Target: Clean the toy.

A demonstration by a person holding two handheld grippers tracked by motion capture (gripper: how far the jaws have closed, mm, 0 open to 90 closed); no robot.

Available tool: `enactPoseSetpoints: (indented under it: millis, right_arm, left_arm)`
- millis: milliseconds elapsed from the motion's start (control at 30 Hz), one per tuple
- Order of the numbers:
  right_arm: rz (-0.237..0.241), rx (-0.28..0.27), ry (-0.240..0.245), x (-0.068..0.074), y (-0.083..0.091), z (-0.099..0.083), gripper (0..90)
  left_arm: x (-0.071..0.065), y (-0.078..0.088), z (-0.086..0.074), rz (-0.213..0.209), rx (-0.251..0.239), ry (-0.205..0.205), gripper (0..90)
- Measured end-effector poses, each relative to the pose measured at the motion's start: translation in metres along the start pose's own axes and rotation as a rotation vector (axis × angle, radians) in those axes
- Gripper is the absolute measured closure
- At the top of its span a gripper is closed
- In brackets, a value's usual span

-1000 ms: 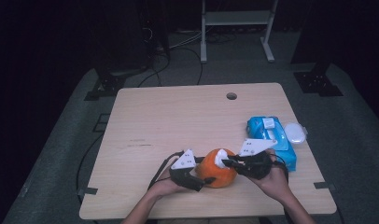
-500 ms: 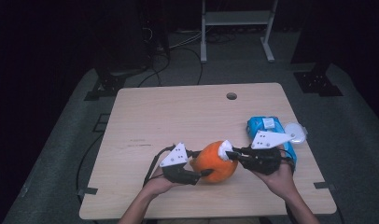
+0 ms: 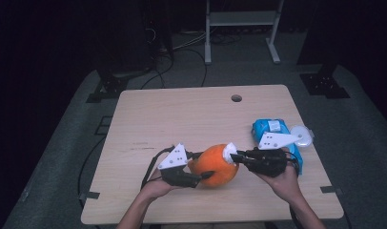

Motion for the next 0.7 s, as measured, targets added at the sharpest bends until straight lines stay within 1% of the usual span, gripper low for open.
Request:
enactPoseSetpoints:
  millis: [33,167,233,267,300,333,367,400,433,467,500,533,567,633,700]
  right_arm:
    - [0.001,0.001,-0.002,-0.001,0.000,0.000,82.4]
    - [0.005,0.009,-0.020,-0.004,-0.003,-0.003,82.4]
    - [0.013,0.018,-0.033,-0.007,-0.006,-0.007,82.4]
    - [0.017,0.028,-0.040,-0.008,-0.008,-0.009,82.4]
    - [0.015,0.042,-0.046,-0.010,-0.010,-0.013,82.4]
    - [0.012,0.062,-0.054,-0.012,-0.014,-0.017,82.4]
    - [0.008,0.097,-0.067,-0.016,-0.020,-0.025,82.4]
    - [0.007,0.123,-0.079,-0.019,-0.025,-0.031,82.4]
    - [0.009,0.163,-0.099,-0.023,-0.033,-0.039,82.4]
    - [0.017,0.196,-0.114,-0.025,-0.041,-0.047,82.4]
    - [0.025,0.212,-0.129,-0.027,-0.045,-0.053,82.4]
    - [0.023,0.214,-0.135,-0.029,-0.045,-0.054,82.4]
    - [0.017,0.211,-0.135,-0.030,-0.042,-0.052,82.4]
    - [-0.002,0.194,-0.123,-0.030,-0.036,-0.048,82.4]
    - [-0.009,0.186,-0.115,-0.029,-0.034,-0.046,82.4]
  left_arm:
    - [0.001,0.001,0.001,0.002,0.004,-0.004,37.7]
    - [0.002,0.002,0.000,0.001,0.005,0.007,37.6]
    - [0.003,0.001,-0.002,-0.004,0.017,0.007,37.5]
    - [0.004,-0.001,-0.004,-0.007,0.021,0.015,37.3]
    - [0.005,-0.003,-0.007,-0.008,0.032,0.019,37.0]
    - [0.005,-0.003,-0.007,-0.008,0.032,0.019,36.4]
    - [0.008,-0.012,-0.017,-0.015,0.071,0.045,35.3]
    - [0.008,-0.019,-0.024,-0.015,0.107,0.052,34.2]
    - [0.008,-0.026,-0.031,-0.024,0.114,0.053,33.4]
    - [0.007,-0.030,-0.034,-0.037,0.101,0.067,33.1]
    - [0.006,-0.032,-0.033,-0.028,0.109,0.056,32.8]
    - [0.005,-0.032,-0.031,-0.017,0.116,0.044,32.4]
    - [0.004,-0.032,-0.029,-0.006,0.117,0.045,31.8]
    - [0.004,-0.033,-0.030,-0.013,0.117,0.043,31.3]
    - [0.004,-0.033,-0.030,-0.016,0.114,0.042,31.3]
Point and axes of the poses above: each handheld gripper's, and its own axes: y roughly backward along the jaws, z roughly out of its top, x roughly to its left, the point moved 2 cm from there along -y, roughly forward along the jaws, and after that the axes turned 7 degrees about x, right-handed, at the moved point
